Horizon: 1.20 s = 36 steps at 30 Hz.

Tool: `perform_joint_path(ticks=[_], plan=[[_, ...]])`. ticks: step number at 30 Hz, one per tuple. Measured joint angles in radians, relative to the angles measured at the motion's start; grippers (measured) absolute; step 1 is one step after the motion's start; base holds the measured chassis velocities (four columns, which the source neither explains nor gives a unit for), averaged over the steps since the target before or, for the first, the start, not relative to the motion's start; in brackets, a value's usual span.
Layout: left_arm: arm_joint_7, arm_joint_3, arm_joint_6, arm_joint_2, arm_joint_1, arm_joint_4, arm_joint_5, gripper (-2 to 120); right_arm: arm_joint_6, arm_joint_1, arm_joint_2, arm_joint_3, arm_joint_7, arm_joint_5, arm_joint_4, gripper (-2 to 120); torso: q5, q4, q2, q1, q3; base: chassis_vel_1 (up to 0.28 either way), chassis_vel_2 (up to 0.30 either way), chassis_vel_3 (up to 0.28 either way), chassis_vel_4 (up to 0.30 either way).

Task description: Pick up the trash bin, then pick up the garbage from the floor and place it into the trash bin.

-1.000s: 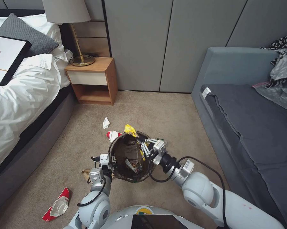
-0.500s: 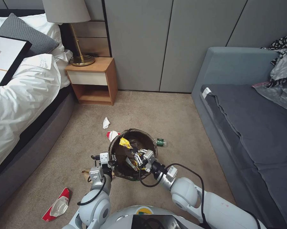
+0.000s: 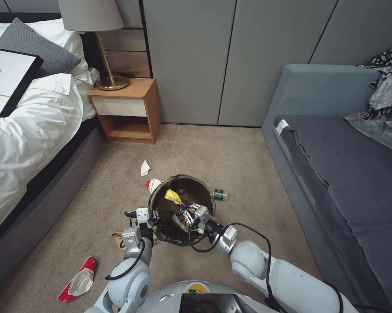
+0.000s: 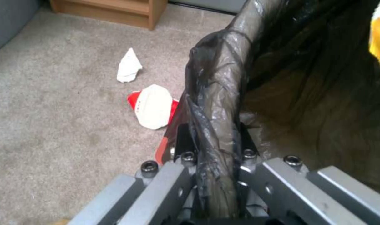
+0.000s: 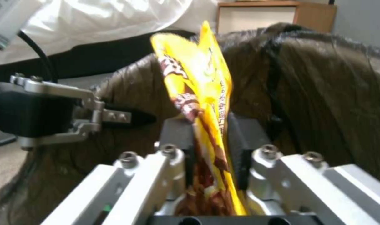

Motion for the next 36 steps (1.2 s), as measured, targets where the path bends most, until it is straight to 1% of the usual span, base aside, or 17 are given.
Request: perform_joint_path(ticks=[1,2,5,7,10,11,12,13,14,15,17,18,19,21,23,29,36], plan=[[0.0,0.0,0.0,0.0,0.0,0.001,0.0,2,0.0,0.0,0.001,-0.001,0.002,-0.001,-0.002,25,0.0,0.0,0.0,0.0,0.0,0.0,0.0,0.0,0.0],[0.0,0.0,0.0,0.0,0.0,0.001,0.0,2,0.0,0.0,0.001,-0.001,0.002,-0.001,-0.002,25,0.0,0.0,0.0,0.0,0.0,0.0,0.0,0.0,0.0],[-0.001,0.0,0.0,0.0,0.0,0.001,0.0,2,0.0,0.001,0.002,-0.003,0.004,-0.002,-0.002,34,0.0,0.0,0.0,0.0,0.0,0.0,0.0,0.0,0.0],[-0.001,0.0,0.0,0.0,0.0,0.001,0.0,2,0.0,0.001,0.002,-0.003,0.004,-0.002,-0.002,36,0.0,0.0,0.0,0.0,0.0,0.0,0.0,0.0,0.0],[-0.001,0.0,0.0,0.0,-0.001,0.001,0.0,2,-0.001,0.001,0.002,-0.004,0.006,-0.002,-0.002,52,0.0,0.0,0.0,0.0,0.0,0.0,0.0,0.0,0.0],[-0.001,0.0,0.0,0.0,-0.001,0.001,0.0,2,-0.001,0.001,0.002,-0.004,0.006,-0.002,-0.002,52,0.0,0.0,0.0,0.0,0.0,0.0,0.0,0.0,0.0],[-0.001,0.0,0.0,0.0,-0.001,0.001,-0.001,2,-0.001,0.002,0.002,-0.004,0.008,-0.002,-0.002,61,0.0,0.0,0.0,0.0,0.0,0.0,0.0,0.0,0.0],[-0.001,-0.001,0.0,0.0,-0.001,0.001,-0.001,2,-0.001,0.002,0.002,-0.004,0.008,-0.002,-0.002,62,0.0,0.0,0.0,0.0,0.0,0.0,0.0,0.0,0.0],[-0.001,-0.001,0.0,0.0,-0.002,0.002,-0.001,2,-0.002,0.003,0.001,-0.005,0.009,-0.001,-0.001,72,0.0,0.0,0.0,0.0,0.0,0.0,0.0,0.0,0.0],[-0.001,-0.001,0.0,0.0,-0.002,0.002,-0.001,2,-0.002,0.003,0.001,-0.005,0.009,-0.001,-0.001,72,0.0,0.0,0.0,0.0,0.0,0.0,0.0,0.0,0.0],[-0.001,0.0,-0.001,0.0,-0.004,0.005,-0.002,2,-0.004,0.006,0.0,-0.005,0.011,-0.001,0.003,83,0.0,0.0,0.0,0.0,0.0,0.0,0.0,0.0,0.0],[-0.002,0.0,-0.001,-0.001,-0.006,0.006,-0.002,2,-0.005,0.006,0.0,-0.005,0.014,-0.001,0.006,86,0.0,0.0,0.0,0.0,0.0,0.0,0.0,0.0,0.0],[-0.002,0.0,-0.001,-0.001,-0.006,0.006,-0.002,2,-0.005,0.006,0.0,-0.005,0.014,-0.001,0.006,86,0.0,0.0,0.0,0.0,0.0,0.0,0.0,0.0,0.0],[-0.003,0.001,-0.001,-0.001,-0.009,0.007,-0.004,2,-0.006,0.004,-0.001,-0.003,0.017,0.0,0.013,96,0.0,0.0,0.0,0.0,0.0,0.0,0.0,0.0,0.0],[-0.004,0.001,-0.001,0.002,-0.012,0.008,-0.007,2,-0.006,-0.001,-0.005,0.001,0.019,0.001,0.018,99,0.0,0.0,0.0,0.0,0.0,0.0,0.0,0.0,0.0],[-0.005,0.0,-0.001,0.005,-0.013,0.008,-0.01,2,-0.009,-0.008,-0.007,0.013,0.024,0.003,0.037,100,0.0,0.0,0.0,0.0,0.0,0.0,0.0,0.0,0.0],[-0.005,-0.003,-0.001,0.007,-0.012,0.007,-0.011,2,-0.014,-0.028,-0.015,0.063,0.031,0.009,0.115,100,0.0,0.0,0.0,0.0,0.0,0.0,0.0,0.0,0.0]])
